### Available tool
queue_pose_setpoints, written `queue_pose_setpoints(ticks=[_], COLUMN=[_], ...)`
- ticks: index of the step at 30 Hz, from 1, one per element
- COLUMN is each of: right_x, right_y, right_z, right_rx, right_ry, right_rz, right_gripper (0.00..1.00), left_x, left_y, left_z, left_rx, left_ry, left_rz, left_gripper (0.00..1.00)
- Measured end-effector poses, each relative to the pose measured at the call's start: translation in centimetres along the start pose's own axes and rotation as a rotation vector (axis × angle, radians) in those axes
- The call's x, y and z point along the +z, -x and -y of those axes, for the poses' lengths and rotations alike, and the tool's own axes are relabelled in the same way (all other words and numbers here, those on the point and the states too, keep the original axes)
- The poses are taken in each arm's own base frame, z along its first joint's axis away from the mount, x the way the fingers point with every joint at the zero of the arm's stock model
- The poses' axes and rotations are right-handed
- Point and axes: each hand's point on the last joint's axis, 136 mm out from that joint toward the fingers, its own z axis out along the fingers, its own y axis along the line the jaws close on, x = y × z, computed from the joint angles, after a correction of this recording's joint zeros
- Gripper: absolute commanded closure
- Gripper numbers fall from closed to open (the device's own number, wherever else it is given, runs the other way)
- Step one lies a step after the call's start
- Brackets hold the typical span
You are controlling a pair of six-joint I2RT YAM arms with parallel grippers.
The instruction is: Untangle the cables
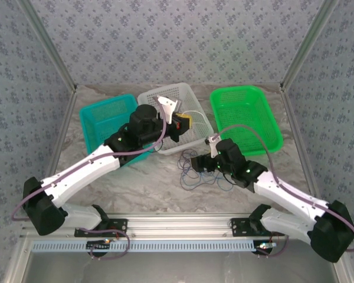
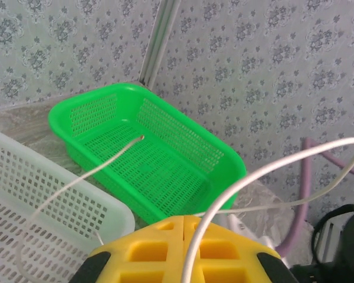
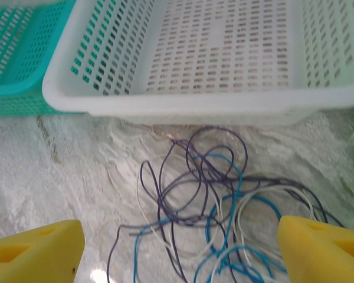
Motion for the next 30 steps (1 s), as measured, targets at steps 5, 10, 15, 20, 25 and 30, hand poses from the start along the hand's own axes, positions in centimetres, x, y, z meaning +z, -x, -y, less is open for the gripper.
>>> queue_pose_setpoints(ticks=[5,10,15,20,25,30], right_x=[1.9,2.9,3.4,3.5,3.1,2.6], right_y=[-0.5,-0.7,-0.6,-1.2,-1.3,-1.4], right_z=[0.2,0.6,1.1,1.6,2.0,2.9], right_rx=[-0.008,0.000,0.017,0.027,0.029,0.045], right_ry=[-0.030,-0.074,-0.124,-0.153,-0.185,-0.228], right_rz=[-0.027,-0.065,-0.109,-0.145,-0.169,-0.194], right_gripper=[0.14,0.16,0.17,0.18,0.18,0.19], left_x=[-1.8,-6.4,-12.0,-15.6,-14.9,-14.1], left_y=[1.4,5.3,7.2,3.8,-3.3,-8.4], left_z=[-1.2,-6.5,-13.2,-20.9,-25.7,-28.2], left_rx=[-0.008,-0.044,-0.137,-0.303,-0.463,-0.577], left_ry=[0.065,0.270,0.517,0.708,0.789,0.822], left_rz=[0.038,0.134,0.217,0.211,0.052,-0.070], left_gripper=[1.00,1.00,1.00,1.00,1.00,0.95])
